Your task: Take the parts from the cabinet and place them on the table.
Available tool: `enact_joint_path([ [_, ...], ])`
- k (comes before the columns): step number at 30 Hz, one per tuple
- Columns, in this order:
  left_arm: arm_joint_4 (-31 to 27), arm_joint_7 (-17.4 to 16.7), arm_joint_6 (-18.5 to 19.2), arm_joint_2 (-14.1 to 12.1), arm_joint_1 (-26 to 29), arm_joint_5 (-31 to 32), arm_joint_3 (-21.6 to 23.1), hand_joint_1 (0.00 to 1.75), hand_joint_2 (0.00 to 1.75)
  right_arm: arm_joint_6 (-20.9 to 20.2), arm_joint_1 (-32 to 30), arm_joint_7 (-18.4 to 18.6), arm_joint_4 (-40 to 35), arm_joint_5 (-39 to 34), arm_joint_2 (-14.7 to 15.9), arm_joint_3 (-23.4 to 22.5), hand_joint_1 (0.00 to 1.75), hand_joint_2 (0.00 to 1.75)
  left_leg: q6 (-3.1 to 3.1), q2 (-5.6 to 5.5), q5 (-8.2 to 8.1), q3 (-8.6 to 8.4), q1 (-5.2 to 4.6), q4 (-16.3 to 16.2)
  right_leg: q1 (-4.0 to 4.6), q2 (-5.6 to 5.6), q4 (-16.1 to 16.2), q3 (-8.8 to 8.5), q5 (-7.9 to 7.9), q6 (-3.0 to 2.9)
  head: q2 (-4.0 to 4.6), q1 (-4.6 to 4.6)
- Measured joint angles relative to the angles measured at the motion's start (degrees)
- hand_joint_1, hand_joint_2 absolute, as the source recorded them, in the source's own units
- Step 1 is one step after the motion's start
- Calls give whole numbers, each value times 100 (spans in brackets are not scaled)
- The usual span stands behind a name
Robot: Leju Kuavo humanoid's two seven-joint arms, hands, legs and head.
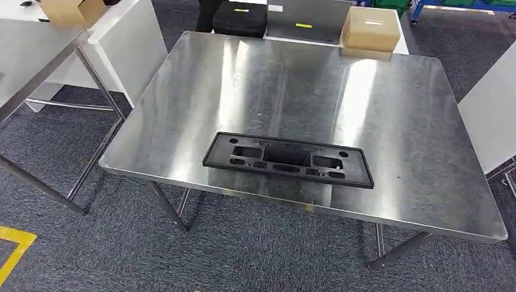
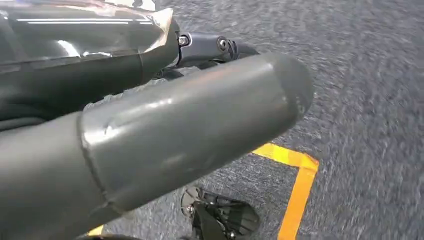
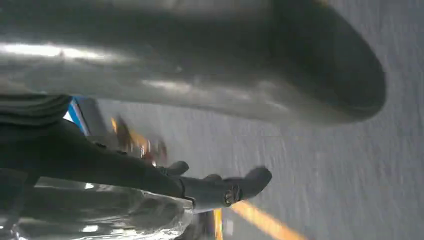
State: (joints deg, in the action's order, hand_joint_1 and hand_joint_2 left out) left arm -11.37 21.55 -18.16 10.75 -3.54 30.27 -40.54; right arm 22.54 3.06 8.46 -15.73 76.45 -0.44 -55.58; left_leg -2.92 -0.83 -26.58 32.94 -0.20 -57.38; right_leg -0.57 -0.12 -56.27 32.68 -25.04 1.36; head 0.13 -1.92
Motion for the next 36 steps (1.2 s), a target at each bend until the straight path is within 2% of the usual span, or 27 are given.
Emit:
enact_joint_path([
  [1,0,-7,31,-29,6,61,55,0,0,-271,9,-48,48,-33,-46,-37,0,0,-44,2,39,-24,-13,32,3,-2,35,-25,18,32,0,2],
  [2,0,-19,76,-37,7,115,114,0,0,-475,16,-146,96,-65,-116,-78,0,0,-108,14,149,-122,58,210,73,1,53,-39,12,44,0,9],
  [3,0,-28,87,-55,7,164,160,0,0,-614,23,-283,133,-116,-175,-118,0,0,-99,34,204,-185,64,330,41,10,-69,-2,-103,25,0,18],
  [5,0,-48,135,-109,14,238,249,0,0,-733,38,-609,192,-188,-280,-201,0,0,-126,41,238,-164,81,338,5,7,-827,298,-571,-52,0,37],
  [6,0,-52,137,-116,18,271,281,0,0,-733,39,-671,203,-186,-292,-227,0,0,-114,43,245,-148,79,336,-26,8,-1262,464,-767,-48,0,28],
  [7,0,-59,146,-133,29,273,312,0,0,-735,44,-703,221,-173,-317,-247,0,0,-94,52,258,-121,81,332,-51,8,-1617,591,-899,-13,2,26],
  [8,0,-59,166,-149,32,273,328,0,0,-735,48,-728,232,-159,-332,-262,0,0,-67,53,275,-94,90,322,-84,10,-1709,592,-900,50,0,37],
  [10,0,-61,183,-168,41,273,356,0,0,-733,50,-743,247,-149,-336,-271,0,0,-3,50,301,-26,147,275,-169,11,-1114,200,-651,238,0,31],
  [11,0,-61,192,-179,46,275,374,0,0,-709,62,-715,251,-144,-347,-275,0,0,60,49,295,26,196,206,-227,13,-464,-184,-466,359,0,35],
  [12,0,-55,194,-208,44,286,389,0,0,-681,84,-658,260,-146,-373,-280,0,0,139,49,274,75,189,107,-288,8,5,-448,-471,424,0,50],
  [13,-4,-42,194,-272,53,312,393,0,0,-648,118,-579,282,-144,-429,-286,0,0,198,30,261,148,194,65,-179,-64,-223,-424,-389,381,0,79],
  [14,4,-33,192,-271,51,336,400,0,0,-602,105,-524,282,-131,-386,-299,0,0,255,27,234,138,150,-32,-209,-88,-246,-282,-370,332,0,33],
  [15,2,-6,192,-291,39,345,406,0,0,-571,122,-472,297,-107,-435,-301,0,0,269,24,231,159,163,-59,-192,-100,-252,-285,-493,194,0,31],
  [16,2,11,192,-302,42,354,426,0,0,-563,118,-474,297,-107,-413,-301,0,0,298,19,254,174,145,-63,-191,-83,-275,-242,-492,148,0,-13],
  [17,4,24,190,-323,53,354,439,0,0,-565,115,-496,310,-131,-433,-308,0,0,335,5,270,189,229,-96,-246,-72,-285,-223,-472,67,0,-17],
  [18,7,28,190,-348,71,354,444,0,0,-578,134,-536,310,-140,-430,-317,0,175,343,17,135,237,239,-174,-222,-36,-287,-193,-425,1,0,-28],
  [21,11,33,188,-380,57,360,448,0,0,-620,126,-603,310,-70,-417,-321,0,175,350,45,-851,538,223,-1228,-102,6,-290,-53,-293,-158,0,-33],
  [22,11,37,188,-391,57,360,450,0,0,-622,124,-616,312,-46,-419,-321,0,175,339,46,-1051,625,221,-1611,-56,19,-294,-5,-246,-173,0,-28],
  [23,11,37,186,-396,60,360,450,0,0,-622,123,-627,312,-19,-419,-321,0,175,316,46,-1093,624,210,-1790,-14,23,-302,50,-196,-183,0,-31],
  [25,11,35,181,-402,61,360,450,0,0,-620,121,-632,312,29,-417,-317,0,175,191,46,-843,220,155,-1379,63,27,-303,186,-99,-197,0,-33],
  [30,11,35,181,-404,61,360,450,0,0,-620,121,-632,312,35,-417,-317,0,175,175,46,-810,162,146,-1297,72,26,-302,196,-90,-197,0,-35],
  [31,9,28,164,-468,27,358,457,0,0,-617,137,-632,330,61,-445,-306,0,175,-177,122,-525,-674,-113,-14,9,53,-254,236,103,-82,0,-15],
  [32,9,24,164,-490,16,349,457,0,0,-617,148,-632,334,64,-468,-304,0,175,-224,128,-440,-600,-144,77,5,53,-180,230,207,-7,0,-22],
  [33,9,24,161,-485,16,349,457,0,0,-617,142,-632,336,66,-457,-304,0,175,-236,142,-245,-627,-46,255,38,57,-223,267,188,-2,0,-13],
  [34,9,26,161,-481,-1,349,457,0,0,-615,134,-629,336,70,-459,-304,0,175,-197,132,-152,-571,-65,332,40,34,-329,358,-46,-27,0,-16],
  [35,9,22,161,-476,-5,349,457,0,0,-613,126,-621,336,81,-454,-301,0,175,-216,137,-84,-494,-56,328,30,33,-596,435,-371,-94,0,20],
  [36,11,20,161,-468,7,349,457,0,0,-604,126,-603,336,85,-439,-301,0,175,-169,137,-24,-416,-57,325,13,33,-950,491,-659,-127,0,26],
])
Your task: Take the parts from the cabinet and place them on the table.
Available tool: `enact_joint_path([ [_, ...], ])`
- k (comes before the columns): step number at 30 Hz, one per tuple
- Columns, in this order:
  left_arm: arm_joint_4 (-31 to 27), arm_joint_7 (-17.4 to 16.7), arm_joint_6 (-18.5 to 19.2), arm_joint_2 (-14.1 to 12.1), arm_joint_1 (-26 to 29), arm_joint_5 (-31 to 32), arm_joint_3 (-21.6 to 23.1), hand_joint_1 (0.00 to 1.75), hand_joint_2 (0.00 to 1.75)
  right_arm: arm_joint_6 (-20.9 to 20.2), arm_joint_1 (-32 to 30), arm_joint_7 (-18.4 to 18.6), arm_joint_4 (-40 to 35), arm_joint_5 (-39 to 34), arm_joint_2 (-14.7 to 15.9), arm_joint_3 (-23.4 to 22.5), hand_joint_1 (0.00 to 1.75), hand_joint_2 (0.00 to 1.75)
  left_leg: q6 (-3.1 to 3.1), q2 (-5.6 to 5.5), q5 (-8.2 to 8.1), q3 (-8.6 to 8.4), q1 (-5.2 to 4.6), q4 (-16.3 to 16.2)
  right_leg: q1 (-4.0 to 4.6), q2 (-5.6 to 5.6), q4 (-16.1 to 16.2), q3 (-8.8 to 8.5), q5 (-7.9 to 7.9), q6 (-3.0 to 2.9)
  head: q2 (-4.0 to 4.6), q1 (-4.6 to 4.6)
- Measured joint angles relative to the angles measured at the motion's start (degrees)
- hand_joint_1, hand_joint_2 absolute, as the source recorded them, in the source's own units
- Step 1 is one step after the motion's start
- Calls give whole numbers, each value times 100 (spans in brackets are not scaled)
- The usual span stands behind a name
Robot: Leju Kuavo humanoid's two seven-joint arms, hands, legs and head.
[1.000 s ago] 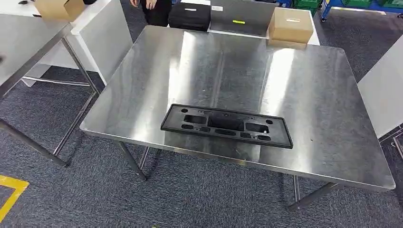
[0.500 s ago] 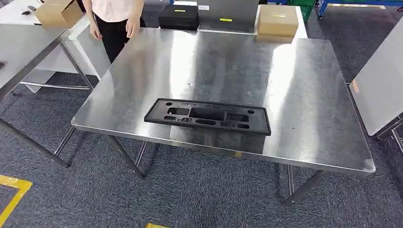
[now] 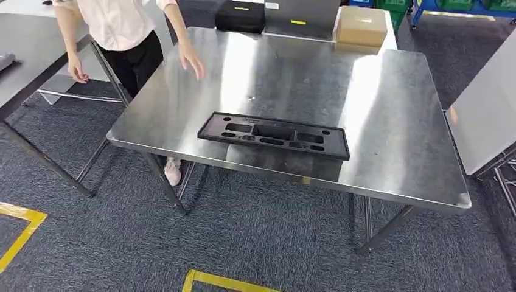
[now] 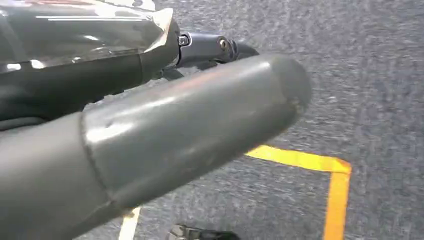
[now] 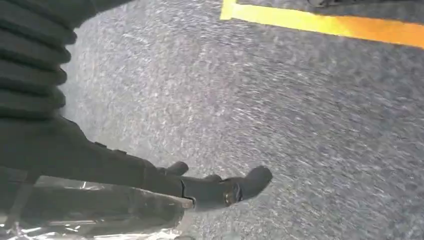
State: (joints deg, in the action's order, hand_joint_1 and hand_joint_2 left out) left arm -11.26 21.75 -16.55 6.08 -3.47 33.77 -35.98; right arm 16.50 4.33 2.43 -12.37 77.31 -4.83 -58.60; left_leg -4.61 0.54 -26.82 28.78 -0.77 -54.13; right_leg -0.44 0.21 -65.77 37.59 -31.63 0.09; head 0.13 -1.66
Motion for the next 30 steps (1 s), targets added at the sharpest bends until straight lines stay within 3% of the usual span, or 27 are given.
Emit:
enact_joint_path([
  [1,0,-4,0,13,12,0,0,0,0,7,1,9,0,2,18,0,0,175,13,3,58,81,0,-2,-18,0,-376,55,-199,6,0,-2],
  [2,2,-4,-11,22,15,2,0,0,0,11,2,15,0,9,31,0,0,175,21,3,83,172,7,-7,-37,0,-701,91,-236,72,0,0],
  [3,5,-4,-33,33,18,13,0,0,0,13,-4,42,0,22,37,2,0,175,49,8,149,269,21,-18,-58,0,-836,44,-88,179,0,0],
  [4,5,2,-39,46,18,13,0,0,0,13,-9,59,0,28,48,2,0,175,83,17,213,362,38,-36,-78,1,-742,-104,148,300,0,-4],
  [5,5,9,-48,48,21,11,-2,0,0,13,-10,61,0,35,59,2,0,175,128,22,262,456,64,-68,-98,1,-439,-362,355,398,0,2],
  [6,5,15,-50,55,21,9,0,0,0,13,-8,68,0,42,66,2,0,175,171,21,289,481,78,-141,-130,1,29,-711,406,437,0,-4],
  [7,5,30,-59,50,22,-2,0,0,0,13,3,79,0,55,55,11,0,175,204,26,296,571,62,-236,-158,1,605,-1074,162,429,0,8],
  [8,5,37,-70,59,16,-7,0,0,0,15,4,83,0,63,57,20,0,175,225,39,295,622,44,-347,-53,-12,930,-1307,5,334,0,22],
  [9,5,48,-85,66,25,-11,-2,0,0,15,19,94,2,74,57,26,0,175,242,59,297,645,34,-376,-75,-7,939,-1225,-78,225,0,6],
  [11,5,52,-103,70,32,-18,-7,0,0,13,12,107,2,94,57,37,0,175,287,73,333,630,70,-376,-58,-34,932,-1227,-56,122,0,2],
  [12,7,55,-114,72,35,-22,-11,0,0,13,4,116,2,94,61,37,0,175,313,71,324,661,96,-405,-105,-43,947,-1214,-15,61,0,-9],
  [13,7,57,-120,83,38,-24,-13,0,0,13,4,127,2,92,61,37,0,175,348,34,142,712,114,-540,-98,-56,947,-1194,21,9,0,-2],
  [14,7,61,-124,100,41,-24,-13,0,0,13,4,142,2,92,72,37,0,175,381,13,-153,836,118,-868,-94,-63,946,-1163,50,-37,0,-13],
  [15,7,61,-127,105,42,-24,-13,0,0,13,5,146,2,92,77,37,0,175,410,11,-441,1011,128,-1339,-84,-76,942,-1130,66,-56,0,-9],
  [17,7,61,-138,107,49,-30,-20,0,0,6,-8,162,2,90,77,37,0,175,430,8,-738,1283,138,-2121,-64,-128,937,-1089,103,-63,0,-7],
  [18,7,61,-138,116,56,-35,-22,0,0,0,-15,170,2,90,79,37,0,175,414,0,-685,1271,137,-2187,-58,-168,935,-1085,109,-58,0,-9],
  [19,7,61,-142,120,63,-50,-22,0,0,-2,-17,181,2,90,79,37,0,175,389,-8,-522,1142,136,-2003,-54,-214,934,-1087,112,-53,0,-9],
  [20,7,61,-144,122,65,-55,-22,0,0,-4,-13,181,2,90,77,37,0,175,350,-35,-288,920,135,-1618,-48,-269,935,-1120,113,-51,0,-11],
  [21,7,63,-146,125,63,-55,-22,0,0,-7,-4,181,2,92,74,37,0,175,292,-134,-31,631,129,-1084,-40,-336,935,-1165,114,-48,0,-11],
  [22,7,61,-153,120,65,-61,-24,0,0,-9,-2,186,2,94,59,39,0,175,208,-459,112,403,126,-599,-59,-394,936,-1146,114,-46,0,-6],
  [23,7,59,-155,114,78,-63,-31,0,0,-13,12,197,7,92,37,39,0,175,171,-601,46,318,155,-562,-37,-440,930,-1085,129,-15,0,13],
  [26,13,52,-164,116,120,-74,-37,0,0,-15,39,201,7,94,31,39,0,175,182,-447,77,329,72,-525,-140,-673,965,-1018,173,95,0,-13],
  [27,11,52,-164,122,94,-77,-42,0,0,-15,32,203,7,96,31,39,0,175,151,-345,102,254,67,-376,-73,-729,1029,-1013,200,149,0,-18],
  [28,11,55,-164,133,55,-77,-44,0,0,-15,18,205,7,103,39,42,0,175,145,-233,77,128,129,-52,-72,-520,936,-1016,137,140,0,0],
  [29,11,59,-164,147,45,-77,-46,0,0,-15,24,212,9,105,42,42,0,175,93,-195,108,119,107,-14,-42,-247,703,-819,-3,105,0,15],
  [30,9,61,-170,144,47,-77,-52,0,0,-15,39,218,9,111,37,44,0,175,86,-111,113,120,110,-14,-58,-156,304,-603,-175,73,0,53],
])
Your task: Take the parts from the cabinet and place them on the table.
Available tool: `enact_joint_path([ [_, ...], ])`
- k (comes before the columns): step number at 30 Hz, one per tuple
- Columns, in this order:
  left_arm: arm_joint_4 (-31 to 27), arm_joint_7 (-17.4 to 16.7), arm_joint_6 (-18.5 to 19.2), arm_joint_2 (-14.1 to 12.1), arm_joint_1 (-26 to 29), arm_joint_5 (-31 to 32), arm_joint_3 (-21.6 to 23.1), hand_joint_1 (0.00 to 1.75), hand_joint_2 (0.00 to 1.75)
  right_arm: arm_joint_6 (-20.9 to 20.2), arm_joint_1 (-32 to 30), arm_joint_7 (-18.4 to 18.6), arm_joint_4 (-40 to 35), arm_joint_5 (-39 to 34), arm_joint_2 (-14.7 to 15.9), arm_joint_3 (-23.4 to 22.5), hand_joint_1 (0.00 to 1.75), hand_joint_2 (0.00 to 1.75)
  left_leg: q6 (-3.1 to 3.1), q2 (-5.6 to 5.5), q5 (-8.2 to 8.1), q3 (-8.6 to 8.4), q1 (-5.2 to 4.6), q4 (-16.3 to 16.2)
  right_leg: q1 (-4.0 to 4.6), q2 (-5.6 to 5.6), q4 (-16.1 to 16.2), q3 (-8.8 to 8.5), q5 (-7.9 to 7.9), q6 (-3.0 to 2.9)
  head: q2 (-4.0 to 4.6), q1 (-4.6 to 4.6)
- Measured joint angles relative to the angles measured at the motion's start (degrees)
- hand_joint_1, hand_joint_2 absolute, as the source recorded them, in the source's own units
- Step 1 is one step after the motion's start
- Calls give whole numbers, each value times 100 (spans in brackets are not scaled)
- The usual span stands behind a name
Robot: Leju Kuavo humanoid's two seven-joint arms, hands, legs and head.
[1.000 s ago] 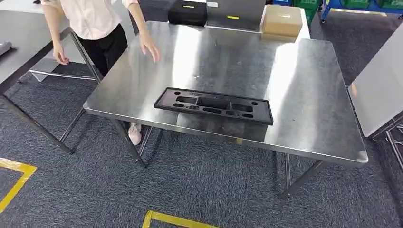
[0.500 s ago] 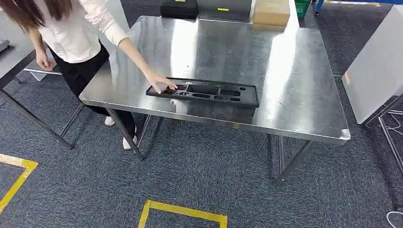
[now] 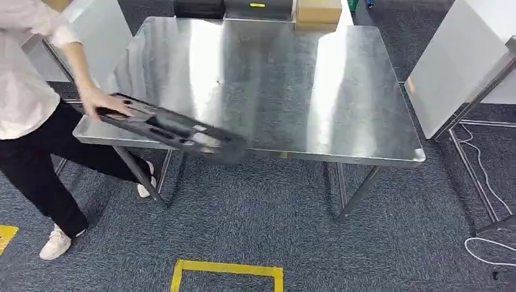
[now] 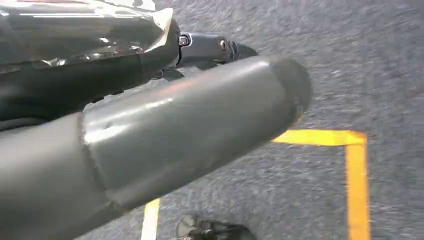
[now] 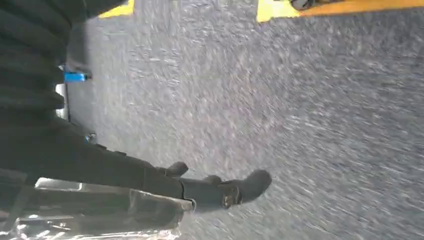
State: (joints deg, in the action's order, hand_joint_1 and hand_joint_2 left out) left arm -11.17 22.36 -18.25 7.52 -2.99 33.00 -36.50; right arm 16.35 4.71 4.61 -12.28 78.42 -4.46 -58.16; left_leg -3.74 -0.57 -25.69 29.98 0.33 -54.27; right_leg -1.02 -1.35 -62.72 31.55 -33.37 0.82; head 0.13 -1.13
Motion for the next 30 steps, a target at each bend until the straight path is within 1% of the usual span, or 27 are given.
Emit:
enact_joint_path([
  [1,0,0,4,0,8,0,-9,0,0,2,19,-2,0,9,4,0,0,175,-6,94,-11,4,-10,-1,-6,40,-480,260,-167,-12,0,9],
  [2,0,0,4,0,16,0,-18,0,0,0,23,-2,0,9,13,0,0,175,-6,179,-16,1,-22,-2,-15,52,-887,485,-281,4,0,-5],
  [3,2,-2,4,9,18,0,-20,0,0,2,15,0,0,11,26,0,0,175,-5,255,-21,1,-23,-6,-21,61,-1109,627,-286,47,0,4],
  [4,2,-2,4,13,14,0,-20,0,0,0,-3,0,0,13,37,0,0,175,-2,312,-23,-4,-23,-9,-26,71,-1007,603,-165,115,0,0],
  [5,2,-2,4,22,8,0,-20,0,0,0,-17,7,0,17,42,0,0,175,15,369,-35,-7,-20,-23,-28,97,-658,447,37,193,0,9],
  [6,2,-2,4,28,7,0,-20,0,0,0,-21,13,0,26,57,0,0,175,38,424,-52,-8,-15,-47,-37,169,-148,203,268,265,0,4],
  [7,2,-2,4,31,8,0,-20,0,0,0,-10,13,0,31,61,0,0,175,74,485,-84,-9,-14,-99,-45,380,453,-99,494,309,0,11],
  [8,2,-2,4,26,7,2,-20,0,0,0,12,13,0,35,57,2,0,175,121,534,-129,1,-67,-158,-13,590,620,-145,537,234,0,2],
  [9,2,2,4,26,6,11,-20,0,0,0,20,15,-2,37,57,2,0,175,160,570,-178,-9,-77,-184,12,475,645,-139,572,167,0,-7],
  [10,2,11,4,24,-2,22,-20,0,0,0,16,15,-2,37,50,2,0,175,173,607,-183,-30,-82,-184,14,426,637,-127,576,121,0,-18],
  [12,0,20,6,24,-18,63,-20,0,0,0,0,20,-2,31,50,4,0,175,196,697,-179,-54,-67,-184,23,319,640,-113,597,72,0,-9],
  [13,0,20,7,13,-17,72,-20,0,0,2,5,28,-2,31,50,4,0,0,239,644,-224,-30,-29,-234,-74,266,654,-182,638,13,0,0],
  [14,0,20,13,6,-17,90,-20,0,0,13,4,43,-2,39,44,4,0,0,291,367,-428,48,-12,-431,-75,220,653,-150,663,-29,0,-29],
  [15,2,15,20,7,-11,98,-20,0,0,18,9,50,-2,44,46,4,0,0,320,203,-687,194,8,-793,-70,206,651,-137,683,-59,0,-35],
  [16,2,11,28,7,-7,120,-20,0,0,20,13,50,-2,57,42,6,0,0,339,137,-876,346,19,-1143,-64,178,651,-120,692,-71,0,-29],
  [17,2,-15,33,2,-3,124,-19,0,0,20,13,63,-2,90,37,15,0,0,359,98,-1108,593,28,-1687,-59,127,644,-102,697,-68,0,-35],
  [18,2,-26,37,-2,5,136,-20,0,0,17,2,74,-2,101,37,24,0,0,366,97,-1175,733,31,-1991,-56,97,643,-98,705,-69,0,-26],
  [19,2,-26,46,-2,9,149,-20,0,0,17,-11,85,-2,114,37,35,0,0,364,97,-1095,734,36,-1982,-58,72,643,-101,712,-77,0,-29],
  [20,2,-26,57,-9,8,160,-20,0,0,11,-17,87,0,120,37,42,0,0,357,97,-870,608,47,-1699,-65,44,640,-107,720,-68,0,-33],
  [22,2,-28,79,-18,5,166,-20,0,0,0,-10,96,0,133,35,52,0,0,339,59,-371,136,76,-744,-77,-6,639,-118,735,-41,0,-33],
  [23,2,-31,85,-17,-1,166,-20,0,0,-4,-6,98,0,146,35,68,0,0,324,-69,-247,-59,102,-341,-71,-28,639,-105,750,-16,0,-31],
  [24,2,-33,87,-18,-3,166,-20,0,0,-37,12,105,0,144,35,83,0,0,310,-117,-241,-71,80,-252,-4,-42,603,-70,758,17,0,-22],
  [26,2,-35,87,-17,-1,170,-20,0,0,-66,13,133,-2,146,37,92,0,0,260,-93,-212,-5,42,-310,-23,-64,630,-14,818,120,0,-29],
  [27,2,-35,87,-15,-1,170,-20,0,0,-76,4,149,0,149,37,94,0,0,215,-75,-183,11,13,-311,-29,-80,647,5,852,173,0,-20],
  [28,2,-35,87,-13,-5,166,-20,0,0,-81,-17,157,0,153,37,94,0,0,121,-37,-104,39,31,-247,-5,-68,623,85,833,210,0,-16],
  [29,2,-35,87,2,-18,168,-20,0,0,-83,-11,162,0,164,48,96,0,0,72,3,-50,94,24,-231,-40,-9,483,143,677,171,0,-22],
  [30,2,-35,85,-2,-16,173,-20,0,0,-85,-7,164,0,166,46,98,0,0,13,21,-12,164,17,-230,-30,45,180,254,392,101,0,7],
])
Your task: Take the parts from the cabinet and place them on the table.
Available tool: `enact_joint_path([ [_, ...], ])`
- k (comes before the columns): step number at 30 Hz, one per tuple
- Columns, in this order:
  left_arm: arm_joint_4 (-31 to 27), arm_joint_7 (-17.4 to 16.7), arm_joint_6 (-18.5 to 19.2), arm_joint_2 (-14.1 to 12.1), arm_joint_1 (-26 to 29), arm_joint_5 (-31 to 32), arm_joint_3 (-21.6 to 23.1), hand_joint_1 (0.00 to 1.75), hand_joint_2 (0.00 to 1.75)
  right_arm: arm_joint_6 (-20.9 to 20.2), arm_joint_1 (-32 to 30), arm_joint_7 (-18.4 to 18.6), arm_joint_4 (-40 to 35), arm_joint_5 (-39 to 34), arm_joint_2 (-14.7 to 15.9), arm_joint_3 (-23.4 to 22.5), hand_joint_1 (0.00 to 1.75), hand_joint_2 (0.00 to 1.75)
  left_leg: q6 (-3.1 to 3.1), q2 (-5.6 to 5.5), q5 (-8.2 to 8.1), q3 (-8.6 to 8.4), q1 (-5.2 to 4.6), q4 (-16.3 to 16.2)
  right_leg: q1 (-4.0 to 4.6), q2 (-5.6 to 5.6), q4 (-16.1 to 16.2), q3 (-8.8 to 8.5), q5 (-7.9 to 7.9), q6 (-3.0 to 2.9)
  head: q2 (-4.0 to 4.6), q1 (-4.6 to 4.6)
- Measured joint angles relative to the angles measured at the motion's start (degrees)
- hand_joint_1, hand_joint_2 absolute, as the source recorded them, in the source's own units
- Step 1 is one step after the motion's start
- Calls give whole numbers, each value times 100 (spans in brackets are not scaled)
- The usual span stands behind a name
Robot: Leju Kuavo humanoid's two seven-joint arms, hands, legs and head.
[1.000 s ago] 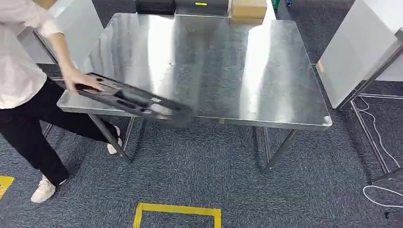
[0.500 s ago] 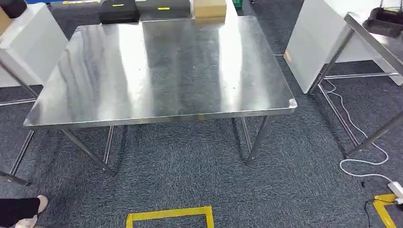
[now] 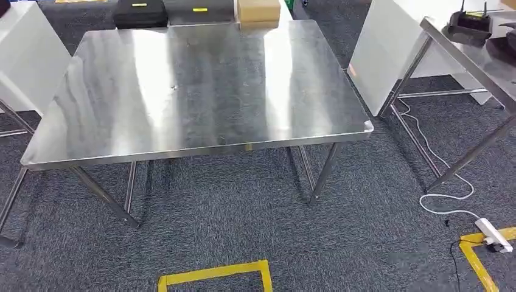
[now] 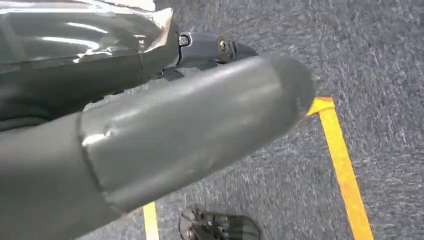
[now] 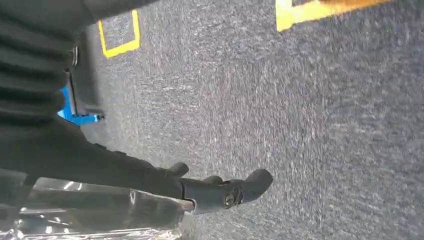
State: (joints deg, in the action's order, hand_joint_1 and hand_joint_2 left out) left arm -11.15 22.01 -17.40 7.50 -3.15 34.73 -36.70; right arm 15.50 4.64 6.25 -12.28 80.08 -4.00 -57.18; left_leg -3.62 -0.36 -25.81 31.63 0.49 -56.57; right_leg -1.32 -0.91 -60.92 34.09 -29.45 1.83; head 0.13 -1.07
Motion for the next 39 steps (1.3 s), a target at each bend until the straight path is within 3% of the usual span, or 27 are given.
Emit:
enact_joint_path([
  [2,0,0,-7,-9,7,0,-2,0,0,-11,4,2,0,4,-11,4,0,0,-57,65,98,135,-40,-3,0,17,-938,313,-562,-69,0,0],
  [4,0,0,-7,-11,5,0,-2,0,0,-11,0,7,0,7,-4,4,0,0,-68,112,212,289,-85,-6,5,20,-1414,340,-694,-1,0,0],
  [5,0,0,-5,-9,6,0,-2,0,0,-11,0,15,0,7,0,4,0,0,-65,127,266,361,-97,-9,13,20,-1279,172,-576,57,0,4],
  [7,0,0,-4,4,4,0,-2,0,0,-15,7,17,0,13,13,7,0,0,-47,140,390,497,-125,-13,55,32,-432,-484,-213,134,0,2],
  [9,0,0,-4,18,-14,-2,-2,0,0,-15,45,22,-2,17,22,13,0,0,2,140,494,574,-170,-39,135,92,655,-1233,-322,23,0,4],
  [12,0,0,-4,18,-16,-2,-2,0,0,-22,49,37,0,24,24,15,0,0,75,173,685,573,-146,2,187,91,668,-1104,-256,-85,0,-35],
  [13,0,0,-11,13,-3,-2,-2,0,0,-33,26,48,4,26,20,15,0,0,115,169,738,587,-158,6,115,98,695,-1056,-184,-136,0,-37],
  [14,0,0,-15,0,4,-2,-4,0,0,-57,33,70,11,28,4,15,0,0,155,96,561,664,-116,-81,47,136,694,-1022,-106,-165,0,-30],
  [16,2,0,-15,9,17,-2,-4,0,0,-79,33,87,9,31,15,17,0,0,241,75,-290,793,-65,-708,44,132,694,-863,43,-274,0,-63],
  [17,2,0,-15,9,13,-2,-4,0,0,-83,33,87,9,37,11,20,0,0,283,75,-612,865,-36,-1136,45,133,690,-780,113,-267,0,-59],
  [18,2,0,-17,9,10,0,-4,0,0,-87,30,85,9,50,7,24,0,0,328,75,-799,910,-7,-1551,45,135,682,-685,183,-250,0,-61],
  [19,2,0,-17,7,9,0,-4,0,0,-87,30,87,11,61,4,28,0,0,362,76,-756,890,32,-1834,36,136,665,-583,253,-225,2,-66],
  [20,2,0,-17,4,9,0,-4,0,0,-87,31,85,11,68,4,33,0,0,393,76,-571,782,75,-1860,20,138,636,-526,313,-197,0,-64],
  [22,0,-2,-20,4,6,0,-7,0,0,-90,31,87,11,79,4,42,0,0,451,74,-171,292,156,-1368,-36,131,534,-325,398,-106,0,-64],
  [23,0,-2,-20,7,-5,0,-7,0,0,-90,35,87,9,81,7,42,0,0,497,58,-165,-135,197,-833,-52,118,459,-227,431,-54,0,-66],
  [24,2,-2,-20,29,-29,0,-7,0,0,-90,38,87,0,81,44,42,0,0,548,-5,-396,-462,188,-331,-28,109,388,-136,455,-14,0,-96],
  [26,0,-2,-20,26,-39,0,-7,0,0,-92,63,87,2,90,31,48,0,0,426,-57,-532,-476,132,-125,-13,112,347,-63,545,115,0,-70],
  [28,2,-9,-20,26,-35,2,-7,0,0,-92,44,87,2,90,31,50,0,0,265,-44,-453,-364,58,-125,14,105,390,18,686,239,0,-52],
  [29,4,-9,-20,30,-32,0,-11,0,0,-96,32,87,9,87,35,50,0,0,140,21,-361,-271,74,-97,-55,100,305,58,596,222,0,-66],
  [31,4,-17,-35,13,-30,-2,-22,0,0,-111,23,87,9,90,28,50,0,0,4,31,-232,-81,36,-93,-43,101,-236,320,-40,77,0,-4],
  [32,4,-17,-35,13,-32,0,-28,0,0,-111,22,87,11,90,20,52,0,0,-10,52,-142,27,16,-95,-33,100,-698,423,-397,21,0,4],
  [33,4,-17,-35,15,-32,0,-33,0,0,-111,25,87,11,92,20,52,0,0,-24,61,-65,127,-12,-98,-26,99,-1092,484,-606,15,0,0],
  [34,4,-17,-35,20,-30,0,-37,0,0,-107,29,87,11,94,28,52,0,0,-35,81,13,227,-37,-104,-4,99,-1384,477,-652,48,0,6],
  [35,4,-17,-35,20,-27,-2,-48,0,0,-105,30,87,11,94,33,52,0,0,-35,91,94,334,-58,-108,23,98,-1501,377,-528,109,0,0],
  [37,4,-15,-44,20,-29,0,-57,0,0,-100,29,63,11,90,42,52,0,0,-34,106,254,481,-100,-116,98,100,-1107,-111,-122,197,0,4],
  [38,4,-11,-50,28,-33,-2,-59,0,0,-96,41,50,11,92,52,52,0,0,-27,106,336,552,-119,-116,135,100,-632,-505,-86,137,0,-2],
  [39,4,-2,-52,46,-43,-2,-61,0,0,-94,62,31,5,96,72,57,0,0,-16,114,401,576,-109,-122,177,107,-45,-962,-221,15,0,-7],
])
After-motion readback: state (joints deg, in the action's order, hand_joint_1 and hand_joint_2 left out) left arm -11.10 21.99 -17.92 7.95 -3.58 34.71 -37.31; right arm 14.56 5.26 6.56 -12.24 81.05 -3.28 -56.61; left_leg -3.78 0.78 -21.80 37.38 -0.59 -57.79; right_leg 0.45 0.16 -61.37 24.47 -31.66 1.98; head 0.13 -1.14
